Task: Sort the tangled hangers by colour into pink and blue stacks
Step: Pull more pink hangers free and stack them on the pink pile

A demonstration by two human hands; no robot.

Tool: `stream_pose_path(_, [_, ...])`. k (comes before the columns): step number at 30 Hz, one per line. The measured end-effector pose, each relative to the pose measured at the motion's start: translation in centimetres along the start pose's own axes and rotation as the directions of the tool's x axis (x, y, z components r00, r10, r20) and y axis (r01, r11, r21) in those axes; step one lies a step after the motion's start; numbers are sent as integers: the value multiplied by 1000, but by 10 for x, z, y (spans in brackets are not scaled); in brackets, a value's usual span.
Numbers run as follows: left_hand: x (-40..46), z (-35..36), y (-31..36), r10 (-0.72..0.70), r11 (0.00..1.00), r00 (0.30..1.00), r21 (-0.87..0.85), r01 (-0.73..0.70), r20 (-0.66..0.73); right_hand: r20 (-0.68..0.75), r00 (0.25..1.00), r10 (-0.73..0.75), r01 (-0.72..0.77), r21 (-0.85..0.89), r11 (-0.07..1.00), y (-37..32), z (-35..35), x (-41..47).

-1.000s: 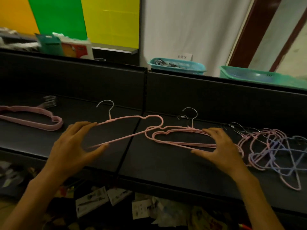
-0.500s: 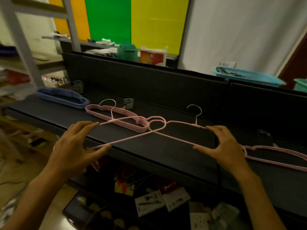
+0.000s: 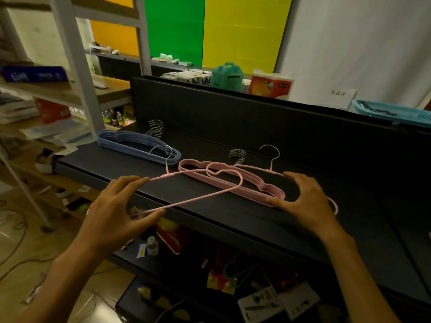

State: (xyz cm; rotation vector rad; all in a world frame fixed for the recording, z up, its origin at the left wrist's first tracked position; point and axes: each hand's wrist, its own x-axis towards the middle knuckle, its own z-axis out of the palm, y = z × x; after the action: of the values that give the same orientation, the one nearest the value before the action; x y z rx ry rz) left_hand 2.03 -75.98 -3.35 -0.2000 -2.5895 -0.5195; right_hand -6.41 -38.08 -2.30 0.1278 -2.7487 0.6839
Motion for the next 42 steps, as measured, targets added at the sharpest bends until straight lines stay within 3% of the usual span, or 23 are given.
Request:
stream_pose_path(6, [35,5,-57,19,1000,1000,-24,-19,-4,48,999,20,-20,-7,1000,-39,42,36])
stream_pose_path(14, [103,20,-92,164,980,984,-127,-155,64,75,992,101,-96,-70,993,-61,70,57])
stream_pose_path(31, [166,46,-83,348,911,932,-272,-310,105,136,970,203,-197,-54,979,-78,62,44])
stream_pose_path(42, [174,58,-71,364,908,925,-261,-327,111,150,967,205,-204,-21,979,-74,65,47])
